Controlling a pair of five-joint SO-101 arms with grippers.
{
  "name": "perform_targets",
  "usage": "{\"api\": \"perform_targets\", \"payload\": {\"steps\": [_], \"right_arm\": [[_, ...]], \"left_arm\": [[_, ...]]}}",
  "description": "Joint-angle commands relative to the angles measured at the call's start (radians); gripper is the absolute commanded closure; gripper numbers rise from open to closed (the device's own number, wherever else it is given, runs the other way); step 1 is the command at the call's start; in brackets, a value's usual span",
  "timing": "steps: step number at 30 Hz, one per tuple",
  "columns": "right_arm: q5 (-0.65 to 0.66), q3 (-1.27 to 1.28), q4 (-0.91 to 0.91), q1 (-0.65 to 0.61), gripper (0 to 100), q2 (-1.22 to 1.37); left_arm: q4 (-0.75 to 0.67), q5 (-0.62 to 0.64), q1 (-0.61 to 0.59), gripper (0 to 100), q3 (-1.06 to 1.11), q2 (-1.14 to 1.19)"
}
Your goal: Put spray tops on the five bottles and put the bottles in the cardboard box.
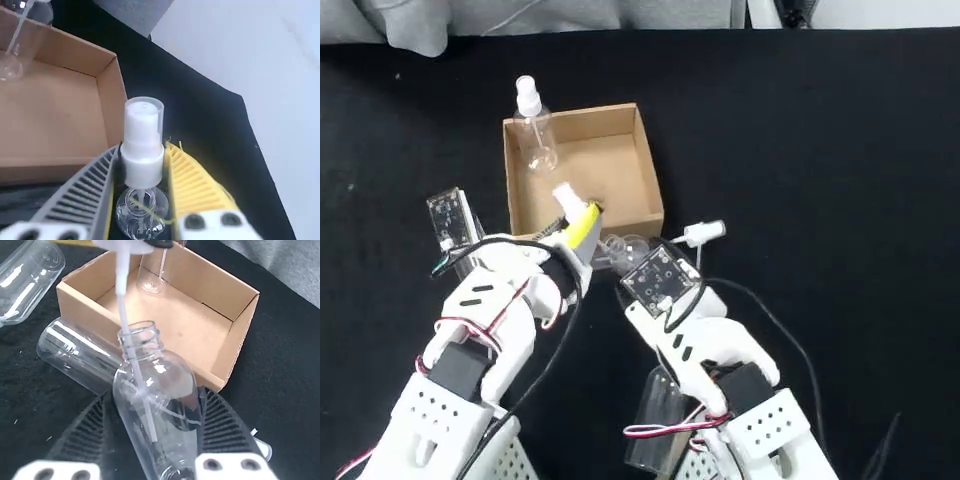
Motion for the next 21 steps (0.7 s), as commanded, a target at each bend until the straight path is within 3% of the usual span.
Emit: {"api": "perform_targets", "payload": {"steps": [1,11,14,18,21], "right_arm": [[-0.032,-0.021,-0.040,-0.011,90.0,-0.025],[-0.032,-0.021,-0.051,-0.011,90.0,-0.025],[-0.032,-0.012,-0.083,-0.011,90.0,-0.025],[-0.032,0.001,-0.098,-0.012,90.0,-0.025],[-0.032,0.001,-0.098,-0.014,90.0,-0.025]], "left_arm": [[-0.018,-0.072,0.012,97,-0.004,-0.014],[-0.009,-0.173,0.012,97,-0.005,-0.014],[-0.008,-0.207,0.012,89,0.005,-0.014],[0.043,-0.144,0.012,75,-0.005,-0.014],[0.087,-0.121,0.010,73,-0.031,-0.014]]}}
